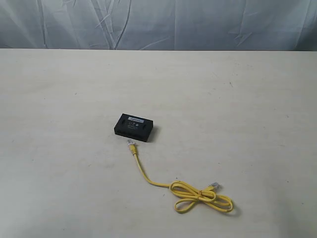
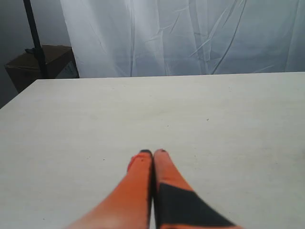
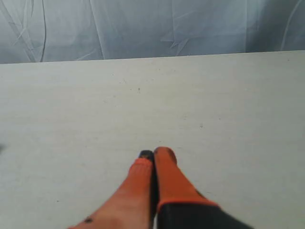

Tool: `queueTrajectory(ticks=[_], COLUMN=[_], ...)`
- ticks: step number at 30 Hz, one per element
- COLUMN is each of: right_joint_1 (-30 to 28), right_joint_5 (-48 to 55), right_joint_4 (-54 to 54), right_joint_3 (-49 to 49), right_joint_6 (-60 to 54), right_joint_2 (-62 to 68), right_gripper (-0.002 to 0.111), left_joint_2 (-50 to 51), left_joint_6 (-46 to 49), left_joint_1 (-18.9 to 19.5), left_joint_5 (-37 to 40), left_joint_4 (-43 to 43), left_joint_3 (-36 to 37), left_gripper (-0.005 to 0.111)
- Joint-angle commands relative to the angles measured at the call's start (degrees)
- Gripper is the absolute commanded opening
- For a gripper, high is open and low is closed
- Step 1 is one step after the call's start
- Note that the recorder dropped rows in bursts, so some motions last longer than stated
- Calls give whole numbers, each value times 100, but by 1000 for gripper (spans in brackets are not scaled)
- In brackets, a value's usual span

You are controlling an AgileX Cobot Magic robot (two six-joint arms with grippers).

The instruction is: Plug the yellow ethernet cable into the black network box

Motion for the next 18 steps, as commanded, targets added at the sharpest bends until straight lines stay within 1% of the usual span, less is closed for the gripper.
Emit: queueTrajectory(ticks=[1, 4, 8, 12, 18], right_joint_1=[5, 5, 5, 5, 5], right_joint_5=[-85, -133, -739, -1918, -3054], right_joint_4=[-7, -43, -75, -75, -43], right_joint_3=[29, 29, 29, 29, 29], right_joint_6=[-39, -39, -39, -39, -39], right_joint_2=[-38, -38, -38, -38, -38], right_gripper=[-1, -1, -1, -1, -1], left_joint_2=[-24, -24, -24, -24, -24], left_joint_6=[1, 1, 1, 1, 1], left_joint_1=[5, 5, 5, 5, 5], left_joint_5=[-74, -74, -74, -74, -74], left_joint_4=[-41, -41, -41, -41, -41], left_joint_3=[22, 22, 22, 22, 22], left_gripper=[0, 0, 0, 0, 0])
